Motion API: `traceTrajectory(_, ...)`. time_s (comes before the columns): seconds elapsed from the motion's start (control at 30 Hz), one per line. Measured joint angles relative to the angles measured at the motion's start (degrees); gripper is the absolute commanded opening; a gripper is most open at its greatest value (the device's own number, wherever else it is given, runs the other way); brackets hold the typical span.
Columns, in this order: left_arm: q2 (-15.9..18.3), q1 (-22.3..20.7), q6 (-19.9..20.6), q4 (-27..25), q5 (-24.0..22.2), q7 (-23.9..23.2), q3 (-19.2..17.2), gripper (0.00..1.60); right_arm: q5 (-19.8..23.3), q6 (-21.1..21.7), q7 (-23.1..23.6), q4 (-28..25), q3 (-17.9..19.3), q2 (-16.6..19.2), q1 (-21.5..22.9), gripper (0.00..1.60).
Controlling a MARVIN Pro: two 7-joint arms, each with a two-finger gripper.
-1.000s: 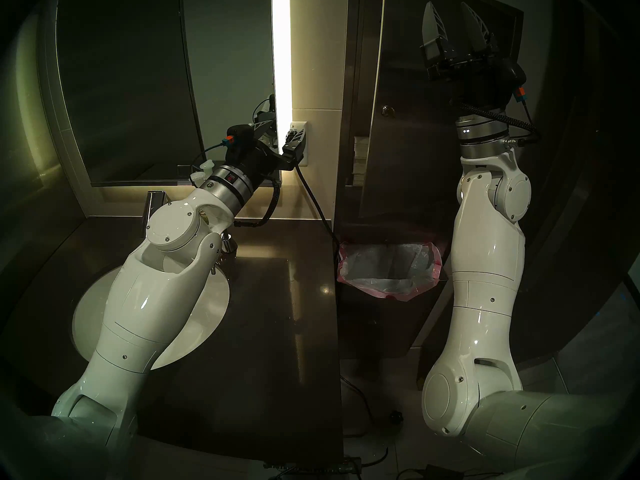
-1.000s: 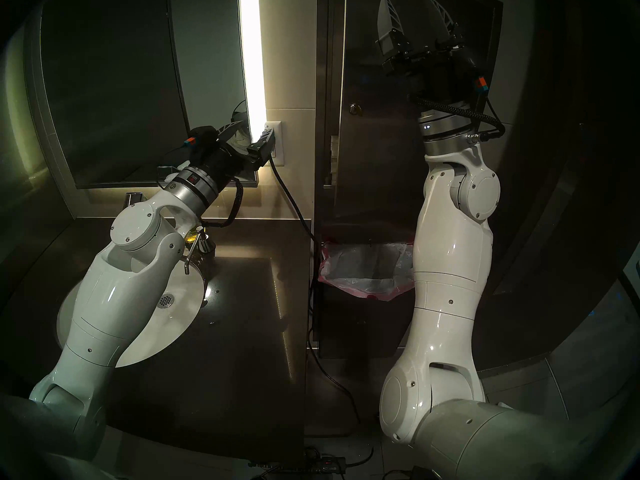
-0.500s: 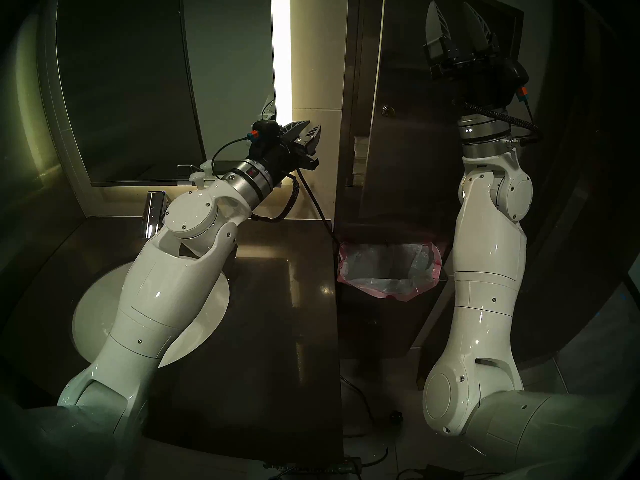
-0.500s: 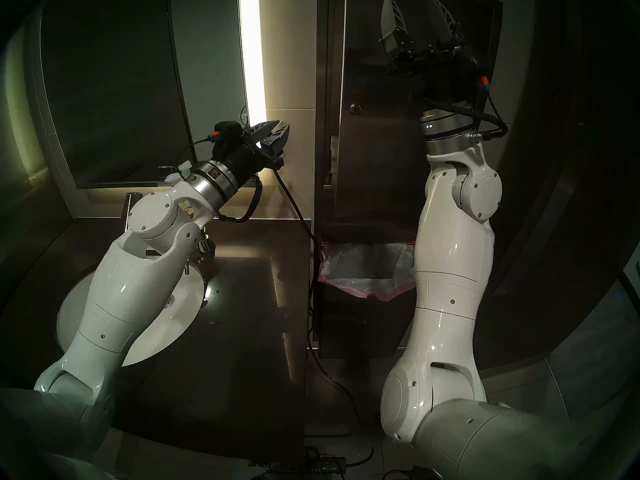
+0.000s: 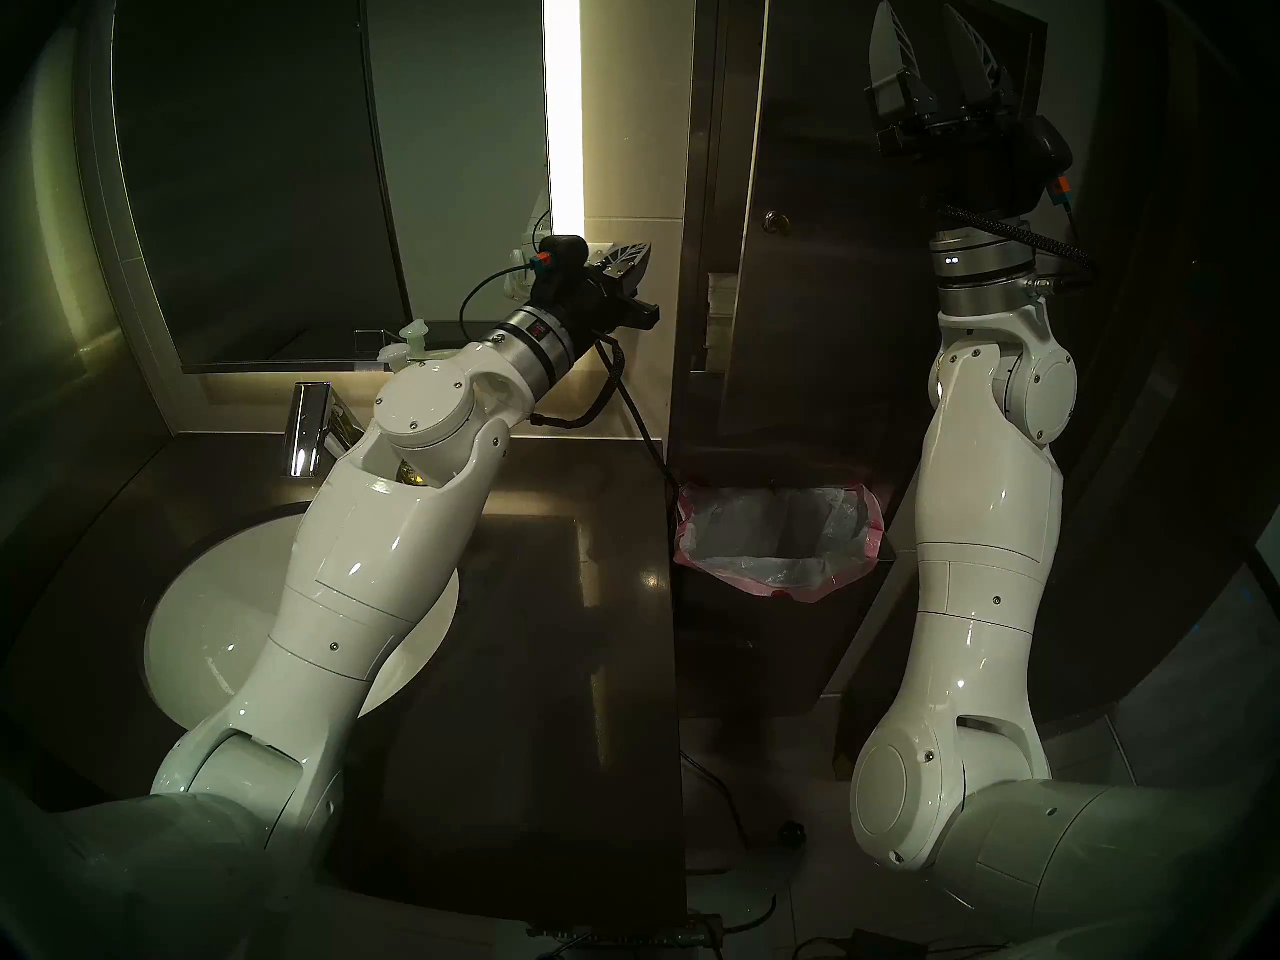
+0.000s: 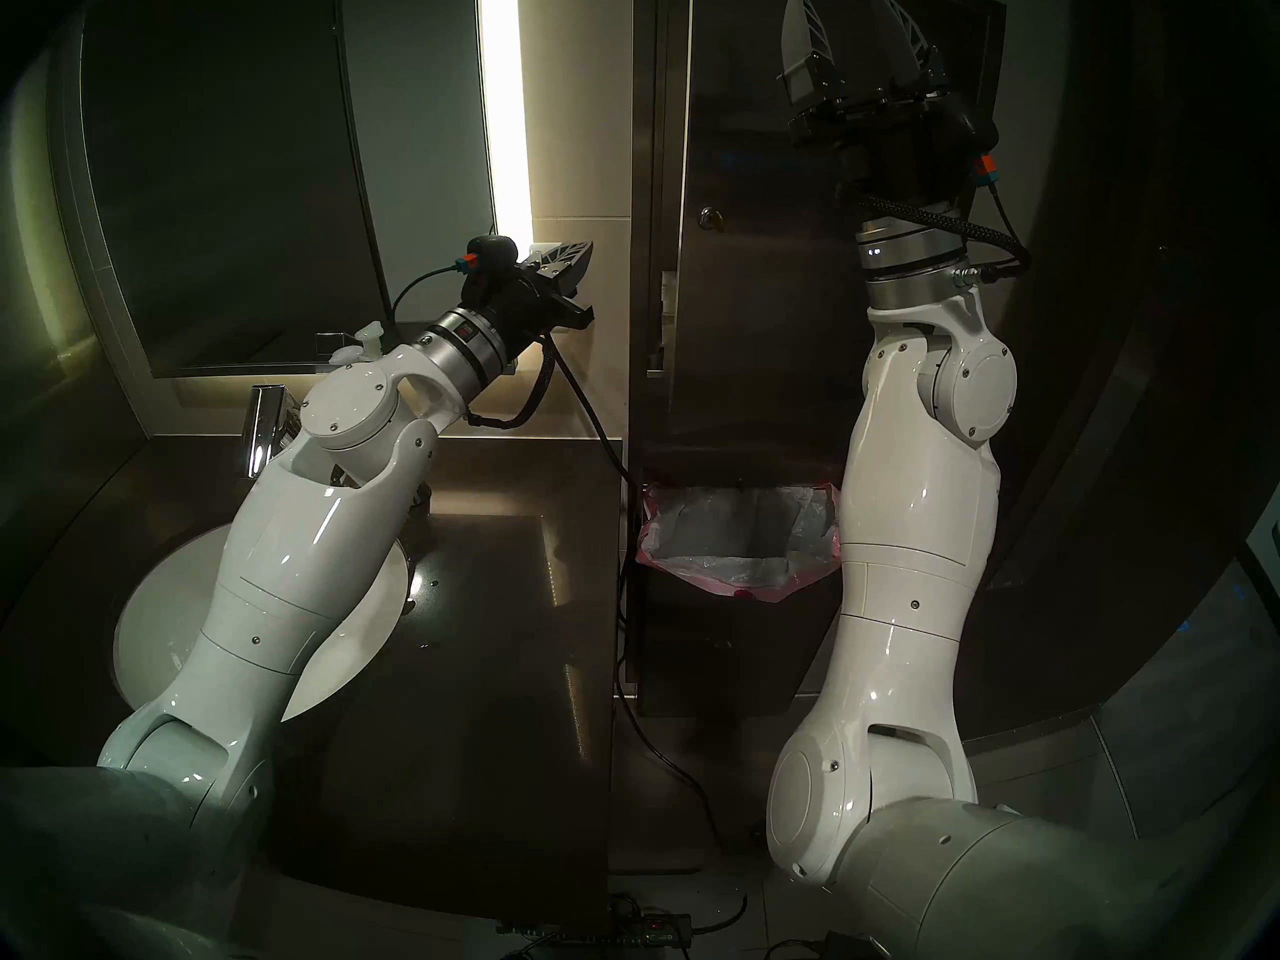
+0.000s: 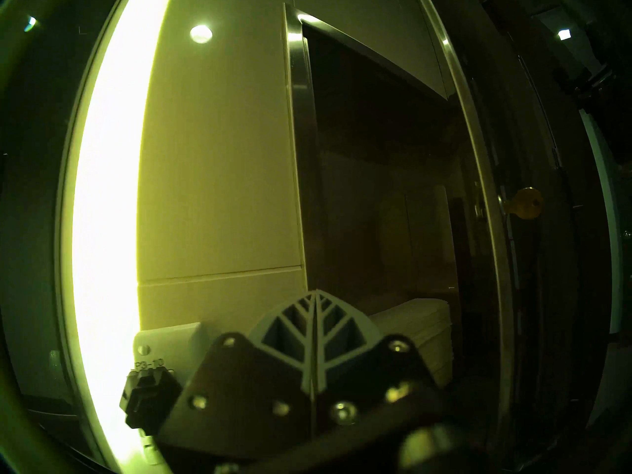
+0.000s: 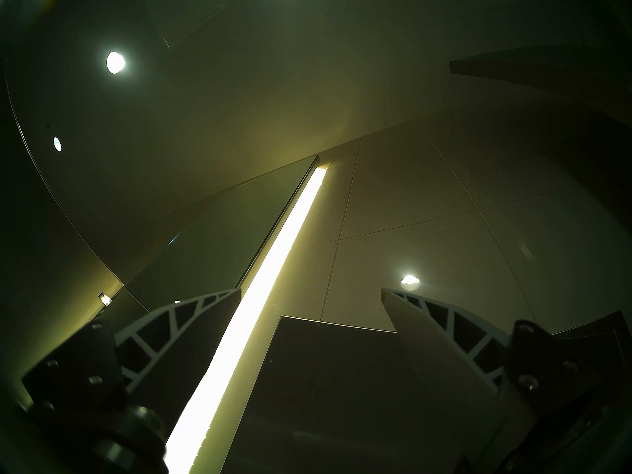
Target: Twist key and open towel dispenser
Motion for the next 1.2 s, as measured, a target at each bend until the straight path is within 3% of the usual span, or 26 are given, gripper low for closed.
traceTrajectory(0.57,-4.95,-5.51,0.54,7.72,1.80,-3.09,3.73,0.00,0.97,0.10,0.04,0.13,1.55,1.24,0.49,1.41)
traceTrajectory(0.93,-4.71,-5.62,0.56,5.50,0.39,-7.15,3.49,0.00,2.86,0.40,1.75,0.56,1.28,1.73,0.76,1.42)
traceTrajectory(1.2,-3.06,-3.88,1.17,2.24,-0.77,-9.76,3.47,0.00,6.83,1.78,4.53,-0.79,0.15,1.61,0.74,1.42)
